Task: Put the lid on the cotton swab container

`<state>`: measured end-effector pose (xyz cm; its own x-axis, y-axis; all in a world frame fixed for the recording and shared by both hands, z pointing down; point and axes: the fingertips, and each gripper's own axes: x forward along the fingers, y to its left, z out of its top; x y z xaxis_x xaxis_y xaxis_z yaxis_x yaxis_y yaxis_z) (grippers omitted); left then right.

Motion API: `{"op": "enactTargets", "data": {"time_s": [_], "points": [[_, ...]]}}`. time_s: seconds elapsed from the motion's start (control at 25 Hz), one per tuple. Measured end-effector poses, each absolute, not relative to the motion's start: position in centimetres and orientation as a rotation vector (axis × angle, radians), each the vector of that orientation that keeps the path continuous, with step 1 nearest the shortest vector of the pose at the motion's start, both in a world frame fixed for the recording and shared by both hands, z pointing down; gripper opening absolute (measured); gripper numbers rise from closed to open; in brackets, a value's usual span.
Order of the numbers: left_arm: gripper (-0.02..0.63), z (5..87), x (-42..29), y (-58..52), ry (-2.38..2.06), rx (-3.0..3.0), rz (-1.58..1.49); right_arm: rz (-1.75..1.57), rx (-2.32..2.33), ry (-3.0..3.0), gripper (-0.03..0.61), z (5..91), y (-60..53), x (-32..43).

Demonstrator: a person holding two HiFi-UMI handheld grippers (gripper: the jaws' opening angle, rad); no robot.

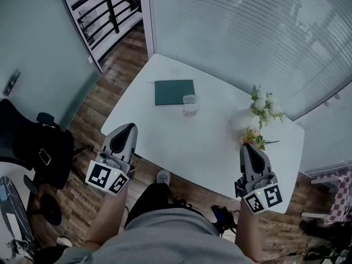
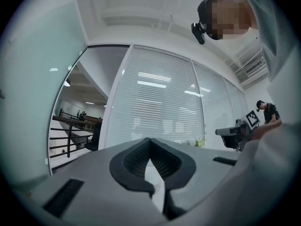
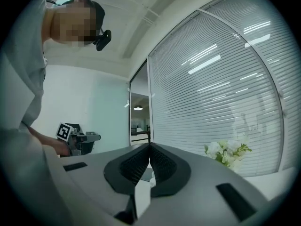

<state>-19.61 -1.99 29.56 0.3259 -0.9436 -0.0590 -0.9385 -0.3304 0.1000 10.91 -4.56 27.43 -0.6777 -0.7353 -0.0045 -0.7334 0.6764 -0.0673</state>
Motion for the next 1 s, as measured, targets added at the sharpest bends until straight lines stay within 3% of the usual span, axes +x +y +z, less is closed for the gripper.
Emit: {"op": "enactTargets", "data": {"time_s": [0.52, 1.0], "points": [[0.002, 31.0, -20.5, -10.5, -1.564, 2.662, -0.115, -0.105, -1.429, 2.774, 0.023, 28.4, -8.9, 8.5], [0.002, 33.0, -19.2, -14.4, -1.419, 2.701, -0.092, -0.073, -1.614, 2.801, 0.023, 28.3, -9.5, 11.7]]}}
